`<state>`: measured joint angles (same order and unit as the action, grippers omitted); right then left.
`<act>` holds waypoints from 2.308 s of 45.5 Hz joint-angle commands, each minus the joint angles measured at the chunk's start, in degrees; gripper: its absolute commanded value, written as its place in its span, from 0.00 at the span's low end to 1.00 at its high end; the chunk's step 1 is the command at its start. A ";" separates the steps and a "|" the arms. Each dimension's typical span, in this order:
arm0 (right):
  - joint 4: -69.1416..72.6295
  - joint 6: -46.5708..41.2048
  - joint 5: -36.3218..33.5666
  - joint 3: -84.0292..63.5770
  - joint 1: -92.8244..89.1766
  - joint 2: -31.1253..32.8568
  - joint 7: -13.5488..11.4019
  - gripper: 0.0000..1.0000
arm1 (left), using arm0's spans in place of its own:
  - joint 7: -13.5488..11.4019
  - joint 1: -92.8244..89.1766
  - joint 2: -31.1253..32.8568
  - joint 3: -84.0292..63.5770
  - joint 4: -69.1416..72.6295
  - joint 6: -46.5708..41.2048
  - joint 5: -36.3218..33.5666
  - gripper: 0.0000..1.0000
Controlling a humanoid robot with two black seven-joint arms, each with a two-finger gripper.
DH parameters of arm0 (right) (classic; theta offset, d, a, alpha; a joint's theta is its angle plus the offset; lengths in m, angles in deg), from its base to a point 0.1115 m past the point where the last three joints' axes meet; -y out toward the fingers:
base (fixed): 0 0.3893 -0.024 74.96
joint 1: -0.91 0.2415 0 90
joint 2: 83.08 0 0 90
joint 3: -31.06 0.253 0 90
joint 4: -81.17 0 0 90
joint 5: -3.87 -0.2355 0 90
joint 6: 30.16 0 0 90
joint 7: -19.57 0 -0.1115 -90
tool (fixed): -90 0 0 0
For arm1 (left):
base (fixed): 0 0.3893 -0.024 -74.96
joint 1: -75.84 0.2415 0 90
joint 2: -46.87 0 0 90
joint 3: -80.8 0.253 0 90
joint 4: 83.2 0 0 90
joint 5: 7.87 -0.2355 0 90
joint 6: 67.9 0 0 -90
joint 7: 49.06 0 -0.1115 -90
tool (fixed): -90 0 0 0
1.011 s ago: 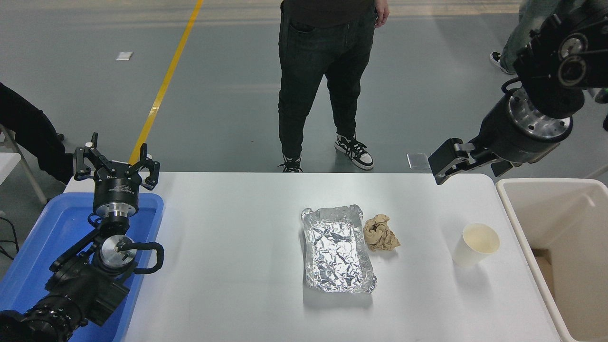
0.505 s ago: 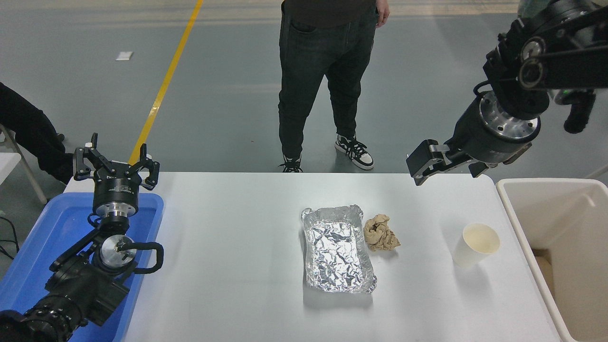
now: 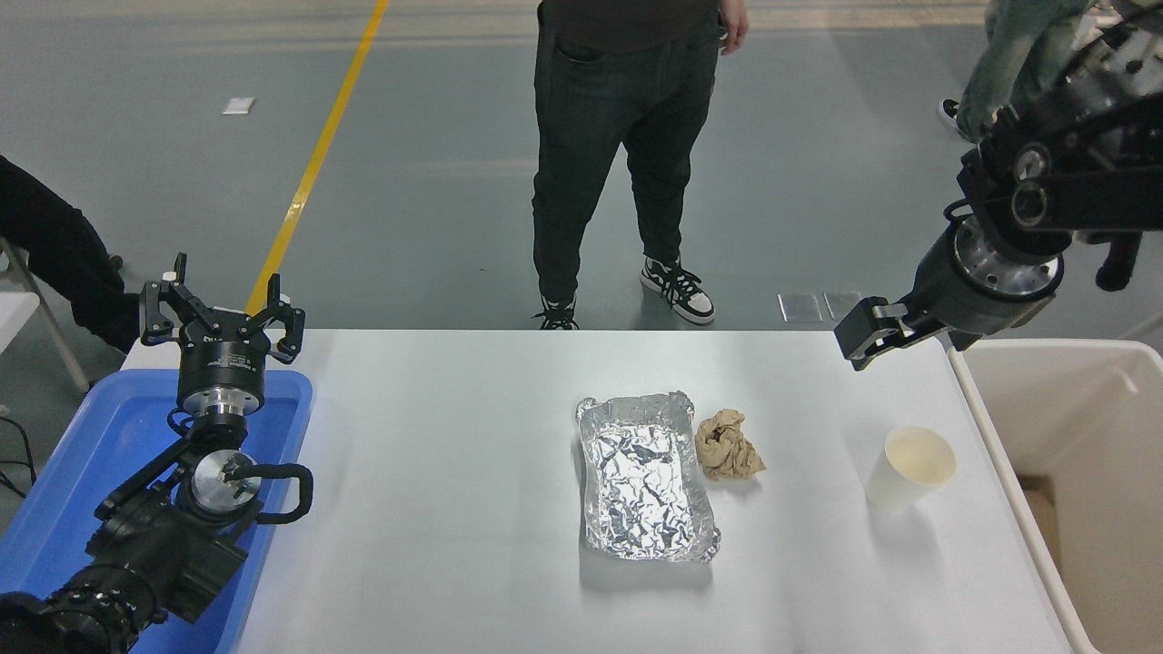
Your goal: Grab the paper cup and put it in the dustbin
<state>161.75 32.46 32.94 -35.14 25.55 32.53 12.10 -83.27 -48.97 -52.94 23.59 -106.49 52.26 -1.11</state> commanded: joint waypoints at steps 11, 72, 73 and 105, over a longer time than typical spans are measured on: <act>-8.41 10.24 6.17 3.35 -18.57 2.87 0.00 1.00 | 0.01 0.00 0.05 0.00 0.00 -0.01 0.01 0.99; -22.57 17.36 5.38 15.66 -36.95 1.72 -0.09 0.00 | 0.01 -0.09 0.14 0.00 0.00 -0.01 -0.08 0.99; -22.48 17.36 5.38 15.66 -36.95 1.81 -0.09 0.00 | 0.01 -0.09 0.14 0.00 0.00 -0.01 -0.08 0.99; 7.40 5.06 -1.81 -5.07 13.30 11.31 0.18 0.00 | 0.01 0.00 0.05 0.00 0.00 -0.01 -0.08 0.99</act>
<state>158.15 45.70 35.92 -30.53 14.23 40.83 11.86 -83.25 -49.05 -52.89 23.59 -106.51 52.23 -1.17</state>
